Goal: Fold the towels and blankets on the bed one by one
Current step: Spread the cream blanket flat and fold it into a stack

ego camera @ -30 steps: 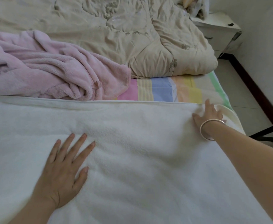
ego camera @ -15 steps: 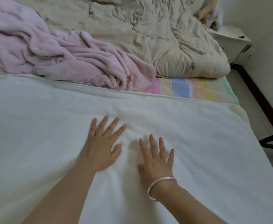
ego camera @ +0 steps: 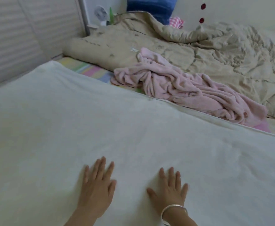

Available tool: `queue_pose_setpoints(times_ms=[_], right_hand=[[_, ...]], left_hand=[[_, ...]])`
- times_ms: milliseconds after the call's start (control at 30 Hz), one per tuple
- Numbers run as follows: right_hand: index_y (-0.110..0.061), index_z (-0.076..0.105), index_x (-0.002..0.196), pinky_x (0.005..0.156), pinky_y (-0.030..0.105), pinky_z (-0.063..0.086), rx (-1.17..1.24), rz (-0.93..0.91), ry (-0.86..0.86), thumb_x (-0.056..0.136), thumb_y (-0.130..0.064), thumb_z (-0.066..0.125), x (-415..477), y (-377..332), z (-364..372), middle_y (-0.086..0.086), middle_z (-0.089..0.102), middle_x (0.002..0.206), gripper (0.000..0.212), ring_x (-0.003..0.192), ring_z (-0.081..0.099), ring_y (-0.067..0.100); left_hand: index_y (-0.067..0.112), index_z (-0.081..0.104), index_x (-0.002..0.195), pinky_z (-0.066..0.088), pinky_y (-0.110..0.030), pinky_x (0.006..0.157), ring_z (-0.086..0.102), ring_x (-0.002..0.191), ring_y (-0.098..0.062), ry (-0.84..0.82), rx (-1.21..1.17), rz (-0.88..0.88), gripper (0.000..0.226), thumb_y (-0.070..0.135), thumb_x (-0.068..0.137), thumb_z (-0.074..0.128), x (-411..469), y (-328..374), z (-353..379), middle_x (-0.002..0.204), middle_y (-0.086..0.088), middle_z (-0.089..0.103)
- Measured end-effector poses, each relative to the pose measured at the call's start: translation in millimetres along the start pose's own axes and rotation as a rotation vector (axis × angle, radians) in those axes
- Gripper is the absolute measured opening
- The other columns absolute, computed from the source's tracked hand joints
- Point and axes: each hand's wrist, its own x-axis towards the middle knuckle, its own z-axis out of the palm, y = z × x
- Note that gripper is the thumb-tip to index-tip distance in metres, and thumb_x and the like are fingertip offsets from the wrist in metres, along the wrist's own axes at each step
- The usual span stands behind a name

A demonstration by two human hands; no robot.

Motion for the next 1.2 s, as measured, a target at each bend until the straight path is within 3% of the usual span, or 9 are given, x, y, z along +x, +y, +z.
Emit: queue_pose_setpoints(times_ms=[100, 167, 333, 467, 567, 733, 900, 1033, 1200], right_hand=[[-0.024, 0.04, 0.145, 0.108, 0.053, 0.004, -0.03, -0.265, 0.107, 0.074, -0.062, 0.04, -20.1, -88.4, 28.7, 0.012, 0.035, 0.153, 0.081, 0.14, 0.027, 0.035], [-0.026, 0.052, 0.129, 0.106, 0.048, 0.009, -0.075, -0.428, 0.157, 0.061, -0.063, 0.036, -37.2, -132.9, 52.2, 0.009, 0.058, 0.134, 0.079, 0.126, 0.041, 0.032], [-0.031, 0.05, 0.128, 0.106, 0.041, 0.013, -0.143, -0.697, 0.041, 0.057, -0.066, 0.043, -97.2, -219.7, 83.7, 0.002, 0.059, 0.133, 0.079, 0.124, 0.041, 0.026], [-0.033, 0.049, 0.122, 0.107, 0.032, 0.03, -0.204, -0.853, 0.061, 0.047, -0.07, 0.048, -116.4, -279.4, 105.5, -0.001, 0.065, 0.125, 0.083, 0.12, 0.047, 0.022], [-0.036, 0.052, 0.115, 0.081, 0.029, 0.054, -0.267, -0.925, 0.034, 0.049, -0.068, 0.048, -118.1, -325.1, 115.9, -0.002, 0.069, 0.116, 0.073, 0.106, 0.067, 0.018], [-0.034, 0.058, 0.072, 0.052, 0.023, 0.048, -0.227, -0.952, 0.166, 0.043, -0.049, 0.085, -82.5, -456.2, 130.3, -0.009, 0.057, 0.078, 0.042, 0.068, 0.06, 0.015], [-0.027, 0.054, 0.11, 0.09, 0.03, 0.037, -0.162, -1.036, 0.105, 0.086, -0.053, 0.058, -49.5, -591.0, 146.1, -0.004, 0.046, 0.114, 0.035, 0.111, 0.044, 0.019], [-0.029, 0.047, 0.1, 0.098, 0.03, 0.037, -0.177, -0.869, -0.159, 0.071, -0.061, 0.071, -17.8, -656.2, 151.6, -0.006, 0.046, 0.116, 0.05, 0.117, 0.042, 0.017], [-0.026, 0.044, 0.096, 0.096, 0.032, 0.042, -0.302, -0.676, -0.374, 0.058, -0.056, 0.083, -0.9, -683.9, 144.6, -0.006, 0.043, 0.106, 0.062, 0.112, 0.048, 0.017]], left_hand=[[0.014, 0.06, 0.133, 0.025, -0.053, 0.108, 0.043, 0.133, -0.03, -0.025, -0.012, -0.251, 0.074, 0.051, 0.098, 0.006, -41.4, -85.3, -8.3, 0.143, -0.017, 0.049], [0.013, 0.063, 0.129, 0.037, -0.055, 0.104, 0.052, 0.127, -0.034, -0.069, -0.004, -0.369, 0.065, 0.049, 0.093, 0.022, -75.2, -126.5, -13.1, 0.14, -0.019, 0.051], [0.013, 0.067, 0.123, 0.051, -0.054, 0.089, 0.06, 0.118, -0.034, -0.116, -0.04, -0.572, 0.061, 0.044, 0.083, 0.032, -160.4, -201.7, -30.4, 0.141, -0.019, 0.05], [0.022, 0.028, 0.152, 0.024, -0.038, 0.118, 0.02, 0.147, -0.023, -0.021, -0.188, -0.679, 0.055, 0.041, 0.1, 0.032, -174.4, -275.7, -47.1, 0.163, -0.006, 0.0], [0.021, 0.033, 0.148, 0.03, -0.037, 0.112, 0.025, 0.143, -0.026, 0.108, -0.24, -0.768, 0.051, 0.032, 0.099, 0.041, -164.2, -336.2, -49.2, 0.163, -0.005, 0.008], [0.018, 0.035, 0.144, 0.034, -0.042, 0.107, 0.026, 0.14, -0.029, 0.256, -0.332, -0.949, 0.054, 0.03, 0.094, 0.052, -114.5, -451.2, -40.0, 0.16, -0.006, 0.017], [0.014, 0.04, 0.14, 0.028, -0.045, 0.112, 0.026, 0.138, -0.033, 0.364, -0.438, -1.116, 0.063, 0.04, 0.087, 0.062, -69.5, -552.9, -39.2, 0.15, -0.011, 0.033], [0.02, 0.039, 0.14, 0.02, -0.045, 0.116, 0.018, 0.142, -0.034, 0.355, -0.475, -1.189, 0.061, 0.042, 0.087, 0.061, -46.8, -621.2, -47.9, 0.153, -0.013, 0.025], [0.026, 0.052, 0.128, 0.037, -0.042, 0.104, 0.041, 0.126, -0.036, 0.411, -0.63, -1.297, 0.049, 0.04, 0.083, 0.064, -29.6, -671.5, -53.4, 0.138, -0.011, 0.042]])
